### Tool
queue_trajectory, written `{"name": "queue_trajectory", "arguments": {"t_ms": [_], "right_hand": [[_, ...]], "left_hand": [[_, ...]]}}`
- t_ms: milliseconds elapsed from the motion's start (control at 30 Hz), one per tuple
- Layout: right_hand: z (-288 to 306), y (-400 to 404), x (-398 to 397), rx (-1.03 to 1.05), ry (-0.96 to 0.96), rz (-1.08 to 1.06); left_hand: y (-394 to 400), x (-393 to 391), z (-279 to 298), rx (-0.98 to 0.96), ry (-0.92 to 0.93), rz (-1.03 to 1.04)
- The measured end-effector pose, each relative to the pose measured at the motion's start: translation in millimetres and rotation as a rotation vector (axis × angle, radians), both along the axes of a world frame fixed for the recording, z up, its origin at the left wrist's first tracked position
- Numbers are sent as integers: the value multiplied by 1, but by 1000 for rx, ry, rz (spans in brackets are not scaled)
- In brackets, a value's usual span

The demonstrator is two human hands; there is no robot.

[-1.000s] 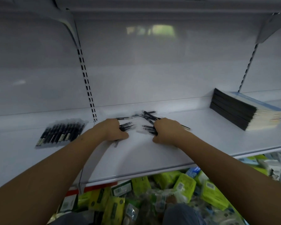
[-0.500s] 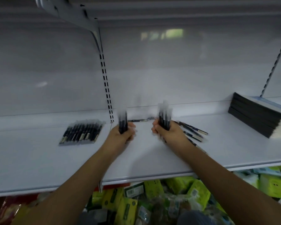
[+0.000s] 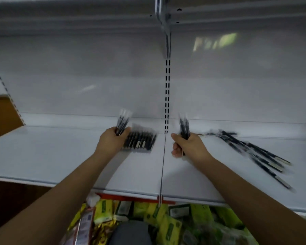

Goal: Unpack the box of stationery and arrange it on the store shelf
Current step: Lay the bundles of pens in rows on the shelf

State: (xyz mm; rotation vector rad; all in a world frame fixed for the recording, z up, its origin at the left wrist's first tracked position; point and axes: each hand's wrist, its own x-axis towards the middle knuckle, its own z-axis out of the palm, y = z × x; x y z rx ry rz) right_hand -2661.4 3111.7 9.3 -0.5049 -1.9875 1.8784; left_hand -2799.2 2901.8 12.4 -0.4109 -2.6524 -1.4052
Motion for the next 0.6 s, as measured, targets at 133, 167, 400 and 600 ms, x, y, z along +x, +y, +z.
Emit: {"name": "queue_trajectory", "arguments": {"t_ms": [133, 167, 400, 600], "right_hand": [[2, -19, -35, -89, -135, 17], [1, -23, -44, -93, -192, 24], [8, -43, -97, -10, -392, -48], [1, -63, -78, 902, -593, 3]], "left_hand": [[-34, -30, 0, -156, -75, 85], [-40, -36, 1, -177, -108, 99], [-47, -66, 11, -295, -174, 76], [-61, -53, -16, -628, 40, -132]]}}
